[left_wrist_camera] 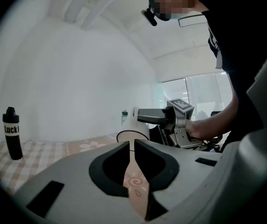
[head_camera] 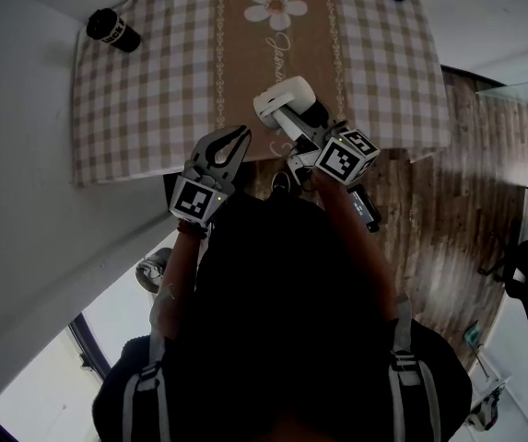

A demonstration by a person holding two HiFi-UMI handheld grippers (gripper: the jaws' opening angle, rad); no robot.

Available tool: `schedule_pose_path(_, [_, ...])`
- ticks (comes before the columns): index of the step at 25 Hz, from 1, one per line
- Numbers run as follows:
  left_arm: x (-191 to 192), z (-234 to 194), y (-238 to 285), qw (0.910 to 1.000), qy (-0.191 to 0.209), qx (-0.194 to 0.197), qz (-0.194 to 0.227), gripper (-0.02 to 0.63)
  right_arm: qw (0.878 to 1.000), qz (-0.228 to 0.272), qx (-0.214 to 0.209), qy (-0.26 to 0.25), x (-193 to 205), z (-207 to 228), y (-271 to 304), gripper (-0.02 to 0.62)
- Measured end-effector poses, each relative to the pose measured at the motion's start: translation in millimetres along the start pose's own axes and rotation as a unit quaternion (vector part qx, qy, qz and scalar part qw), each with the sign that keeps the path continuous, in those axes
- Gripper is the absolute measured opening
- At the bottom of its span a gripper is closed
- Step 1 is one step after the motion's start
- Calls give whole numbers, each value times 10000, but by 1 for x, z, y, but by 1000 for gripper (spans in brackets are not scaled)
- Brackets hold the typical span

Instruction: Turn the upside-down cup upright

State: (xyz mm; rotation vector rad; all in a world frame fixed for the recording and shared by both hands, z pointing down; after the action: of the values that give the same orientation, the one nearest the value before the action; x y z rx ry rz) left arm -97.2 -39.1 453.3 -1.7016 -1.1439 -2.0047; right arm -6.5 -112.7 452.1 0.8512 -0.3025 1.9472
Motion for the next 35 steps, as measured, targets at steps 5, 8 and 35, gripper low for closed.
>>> schedule_pose_path(5, [0, -5, 0, 9998, -194, -97, 51, 37, 9859, -47, 714, -1511, -9, -17, 0, 385])
schedule_pose_path(8, [1, -5, -1, 9997, -188, -129, 38, 37, 9706, -34, 1025, -2176, -12, -25, 1, 383])
schedule_pose_path(35, [13, -11, -3, 9987, 56, -472, -183, 37, 8845, -401, 2278, -4051, -15, -9, 32, 383])
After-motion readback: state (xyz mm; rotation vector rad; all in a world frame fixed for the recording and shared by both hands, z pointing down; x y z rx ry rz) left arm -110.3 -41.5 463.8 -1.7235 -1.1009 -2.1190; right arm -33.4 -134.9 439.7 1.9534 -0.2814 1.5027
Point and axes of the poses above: the fingertips, and each gripper's own axes: y forward along the fingers, z to its right, x out of its underside, the point moved 2 cm from there along -y, backward along the fingers, and after that the axes turned 15 degrees about -z, right-handed, at the moved point
